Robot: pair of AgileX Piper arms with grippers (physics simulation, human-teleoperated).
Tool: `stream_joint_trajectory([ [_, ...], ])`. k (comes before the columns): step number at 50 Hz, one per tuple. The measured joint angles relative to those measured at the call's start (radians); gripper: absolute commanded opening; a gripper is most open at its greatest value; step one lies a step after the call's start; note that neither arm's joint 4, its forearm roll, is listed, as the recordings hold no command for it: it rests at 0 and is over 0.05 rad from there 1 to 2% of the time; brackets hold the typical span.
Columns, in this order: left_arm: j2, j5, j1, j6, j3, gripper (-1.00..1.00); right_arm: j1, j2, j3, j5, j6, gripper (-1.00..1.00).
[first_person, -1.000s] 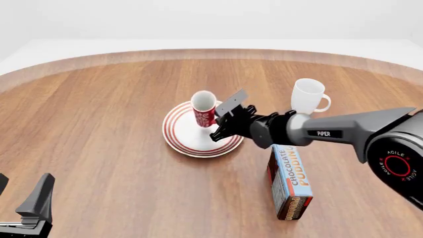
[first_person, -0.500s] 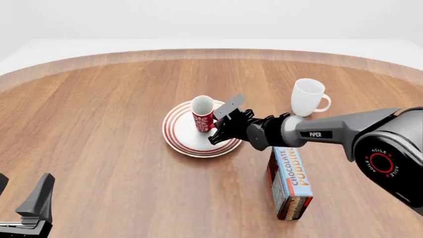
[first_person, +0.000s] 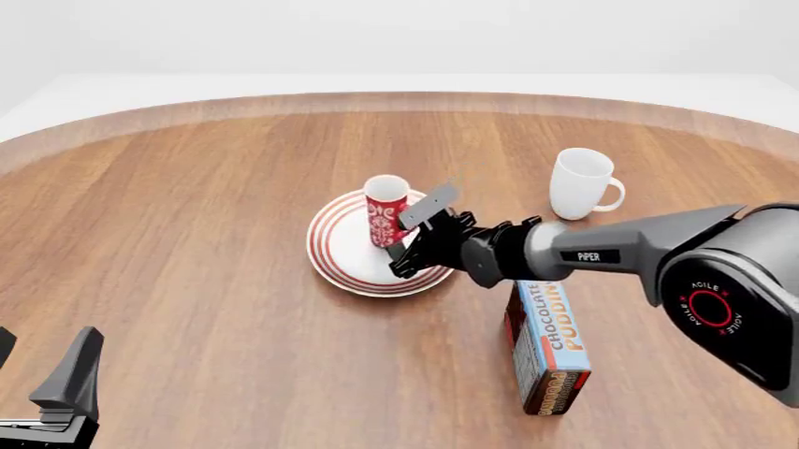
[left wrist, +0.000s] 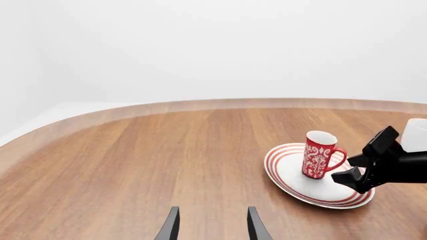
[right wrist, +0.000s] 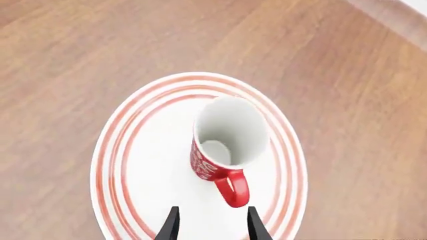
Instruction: Pick up the red mug and put it on the plate
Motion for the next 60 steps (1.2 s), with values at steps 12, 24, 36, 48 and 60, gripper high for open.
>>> stream_joint_trajectory([
  [12, 0.000, 0.000, 0.000, 0.000, 0.000, 1.00, -0.001, 0.000, 0.002, 0.000, 0.009, 1.00],
  [24, 0.000, 0.000, 0.000, 0.000, 0.000, 1.00, -0.005, -0.018, 0.015, -0.003, 0.010, 1.00],
  [36, 0.000, 0.000, 0.000, 0.000, 0.000, 1.00, -0.013, -0.074, 0.055, -0.005, 0.005, 1.00],
  [48, 0.000, 0.000, 0.000, 0.000, 0.000, 1.00, -0.016, -0.161, 0.110, -0.007, 0.000, 1.00],
  [60, 0.000, 0.000, 0.000, 0.000, 0.000, 1.00, -0.015, -0.245, 0.155, 0.000, -0.006, 1.00],
])
